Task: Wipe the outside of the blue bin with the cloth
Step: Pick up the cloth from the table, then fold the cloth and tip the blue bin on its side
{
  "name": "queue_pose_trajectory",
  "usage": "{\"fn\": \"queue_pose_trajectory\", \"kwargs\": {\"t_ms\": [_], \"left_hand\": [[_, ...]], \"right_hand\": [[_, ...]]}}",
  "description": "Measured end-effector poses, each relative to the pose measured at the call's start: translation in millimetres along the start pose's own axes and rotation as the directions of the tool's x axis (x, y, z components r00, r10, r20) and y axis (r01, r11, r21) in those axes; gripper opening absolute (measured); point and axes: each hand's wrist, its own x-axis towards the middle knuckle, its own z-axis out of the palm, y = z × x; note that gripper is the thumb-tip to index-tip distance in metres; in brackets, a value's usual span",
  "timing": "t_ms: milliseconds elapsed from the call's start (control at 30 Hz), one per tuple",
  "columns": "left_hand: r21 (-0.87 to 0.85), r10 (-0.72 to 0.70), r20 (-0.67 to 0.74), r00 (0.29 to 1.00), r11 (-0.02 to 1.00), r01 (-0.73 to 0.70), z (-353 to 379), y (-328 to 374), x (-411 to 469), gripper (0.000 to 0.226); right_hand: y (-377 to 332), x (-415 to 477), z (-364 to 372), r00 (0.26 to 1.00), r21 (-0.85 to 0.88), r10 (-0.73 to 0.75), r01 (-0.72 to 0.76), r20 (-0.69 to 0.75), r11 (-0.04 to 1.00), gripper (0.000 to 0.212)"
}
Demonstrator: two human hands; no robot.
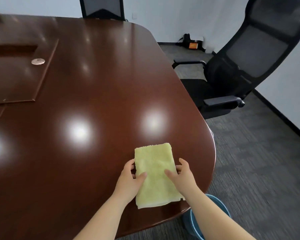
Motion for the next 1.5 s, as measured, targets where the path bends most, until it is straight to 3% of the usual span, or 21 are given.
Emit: {"fn": "queue_pose_trajectory", "kwargs": {"t_ms": [133,333,533,733,933,1000,1167,1267,1367,1433,1500], "left_hand": [[-0.017,0.008,-0.005,1.0,1.0,-0.008,4.1,3.2,7.9,0.057],[-0.055,-0.022,0.058,0.998,0.998,0.026,14.1,7.8,7.9,0.054],[-0.231,0.018,0.283,0.959,0.972,0.05,44.3,27.9,-11.3,0.053],[-0.344,0.176,0.592,0.786,0.938,0.049,97.3,62.7,-52.6,0.045],[-0.426,0.146,0.629,0.763,0.886,0.181,173.8,73.5,-111.6,0.092],[-0.451,0.153,0.633,0.759,0.87,0.201,205.7,76.0,-138.2,0.097],[-0.424,0.092,0.597,0.797,0.879,0.216,292.0,76.8,-201.7,0.071],[-0.416,0.101,0.561,0.822,0.893,0.174,341.0,80.5,-230.1,0.051],[-0.39,0.108,0.552,0.827,0.91,0.141,380.2,86.2,-249.5,0.032],[-0.345,0.127,0.594,0.794,0.932,0.109,397.9,88.9,-254.9,0.031],[-0.284,0.128,0.648,0.751,0.955,0.082,410.4,89.3,-255.0,0.034]], "right_hand": [[-3.8,7.6,7.4,0.999,0.044,0.028,-0.03,0.039,0.999,0.072],[3.9,-7.9,-9.1,0.995,0.177,0.012,-0.029,0.1,0.984,0.019],[13.4,-38.8,-54.6,0.987,0.255,-0.161,0.156,-0.004,0.954,0.029],[51.1,-87.3,-108.5,0.959,0.206,-0.282,0.283,-0.033,0.937,0.045],[112.1,-141.4,-157.8,0.94,0.198,-0.34,0.337,-0.022,0.92,0.045],[139.3,-161.0,-180.6,0.941,0.205,-0.337,0.335,-0.027,0.919,0.04],[218.5,-205.5,-230.8,0.954,0.22,-0.265,0.291,-0.14,0.931,0.033],[263.6,-220.3,-254.6,0.93,0.294,-0.182,0.28,-0.32,0.914,0.029],[301.3,-227.4,-275.4,0.88,0.403,-0.053,0.27,-0.473,0.875,0.039],[323.8,-225.4,-287.2,0.918,0.484,-0.006,0.215,-0.397,0.848,0.055],[340.1,-219.0,-296.8,0.986,0.607,-0.049,0.136,-0.159,0.783,0.065]]}}
